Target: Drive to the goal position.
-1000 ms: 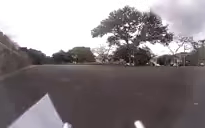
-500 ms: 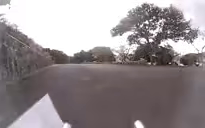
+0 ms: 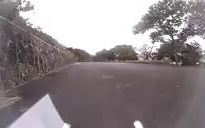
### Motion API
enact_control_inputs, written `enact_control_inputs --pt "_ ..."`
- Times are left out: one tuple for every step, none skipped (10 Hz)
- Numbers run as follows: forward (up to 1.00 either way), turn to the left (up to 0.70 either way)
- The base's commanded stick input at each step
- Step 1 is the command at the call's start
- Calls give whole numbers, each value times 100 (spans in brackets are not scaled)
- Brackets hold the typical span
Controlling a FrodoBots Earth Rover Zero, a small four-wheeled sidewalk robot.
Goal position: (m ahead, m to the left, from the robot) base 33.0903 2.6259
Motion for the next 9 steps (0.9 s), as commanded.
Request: enact_control_inputs --pt "0 0" --pt "0 0" --pt "7 0" --pt "15 0" --pt "100 0" --pt "100 0" --pt "100 0" --pt "100 0" --pt "100 0"
